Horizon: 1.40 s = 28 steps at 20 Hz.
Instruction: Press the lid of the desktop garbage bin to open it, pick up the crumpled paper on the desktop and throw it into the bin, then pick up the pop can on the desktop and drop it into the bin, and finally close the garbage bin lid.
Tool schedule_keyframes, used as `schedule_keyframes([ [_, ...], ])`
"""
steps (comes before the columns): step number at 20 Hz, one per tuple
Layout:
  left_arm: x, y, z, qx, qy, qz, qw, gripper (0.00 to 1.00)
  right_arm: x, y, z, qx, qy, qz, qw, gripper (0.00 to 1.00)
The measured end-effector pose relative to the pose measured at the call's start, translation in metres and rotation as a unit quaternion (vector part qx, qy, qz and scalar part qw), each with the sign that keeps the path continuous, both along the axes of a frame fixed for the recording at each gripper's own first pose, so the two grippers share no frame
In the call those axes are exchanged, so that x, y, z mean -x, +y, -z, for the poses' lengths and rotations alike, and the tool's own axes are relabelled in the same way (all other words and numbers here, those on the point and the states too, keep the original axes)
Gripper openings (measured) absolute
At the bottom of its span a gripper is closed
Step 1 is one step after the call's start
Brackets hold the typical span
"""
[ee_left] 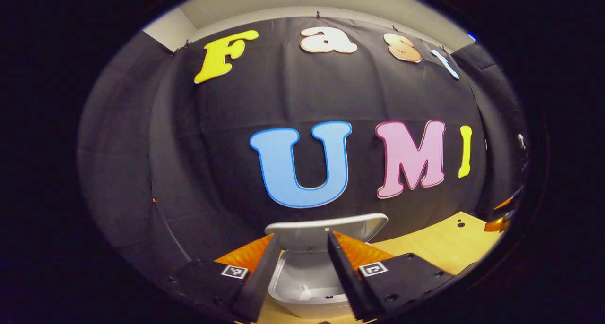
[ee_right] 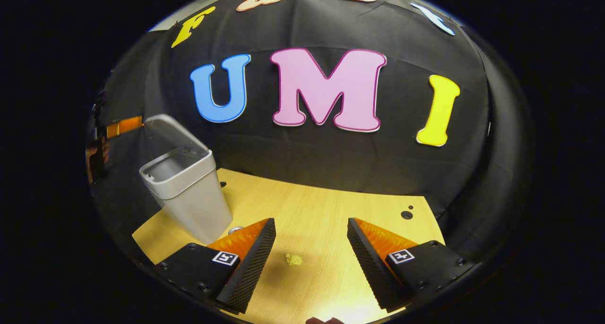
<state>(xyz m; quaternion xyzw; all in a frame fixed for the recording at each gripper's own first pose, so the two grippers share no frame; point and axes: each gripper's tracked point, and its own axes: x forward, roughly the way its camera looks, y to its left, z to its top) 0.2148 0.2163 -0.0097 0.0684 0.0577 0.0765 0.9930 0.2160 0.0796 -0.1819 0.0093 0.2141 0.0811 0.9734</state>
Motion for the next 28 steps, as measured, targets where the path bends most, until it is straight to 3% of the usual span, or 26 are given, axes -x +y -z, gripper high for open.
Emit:
schedule_keyframes([
  [2, 0.018, 0.008, -0.005, -0.014, -0.02, -0.021, 0.999, 0.97, -0.005, 0.012, 0.016, 0.004, 0.015, -0.017, 1.0, 0.98],
  [4, 0.041, 0.001, -0.011, -0.005, -0.024, -0.035, 0.999, 0.96, -0.015, 0.025, 0.04, -0.007, 0.035, -0.034, 0.999, 0.98],
  [7, 0.078, -0.017, -0.006, 0.034, -0.017, -0.043, 0.998, 0.96, -0.023, 0.035, 0.092, -0.015, 0.121, -0.034, 0.992, 0.98],
  [13, 0.14, -0.027, -0.002, 0.061, -0.007, -0.072, 0.996, 0.96, -0.052, 0.044, 0.15, 0.001, 0.173, -0.033, 0.984, 0.98],
  [16, 0.164, -0.02, 0.007, 0.057, 0.013, -0.095, 0.994, 0.96, -0.06, 0.044, 0.194, 0.027, 0.212, -0.03, 0.976, 0.98],
  [21, 0.185, -0.013, 0.013, 0.048, 0.035, -0.12, 0.991, 0.97, -0.061, 0.05, 0.25, 0.022, 0.276, -0.016, 0.961, 0.98],
  [26, 0.189, -0.017, 0.02, 0.028, 0.057, -0.124, 0.99, 0.96, -0.047, 0.043, 0.287, 0.055, 0.319, -0.006, 0.946, 0.97],
  [28, 0.188, -0.02, 0.021, 0.026, 0.06, -0.117, 0.991, 0.96, -0.041, 0.042, 0.283, 0.045, 0.324, 0.002, 0.945, 0.56],
])
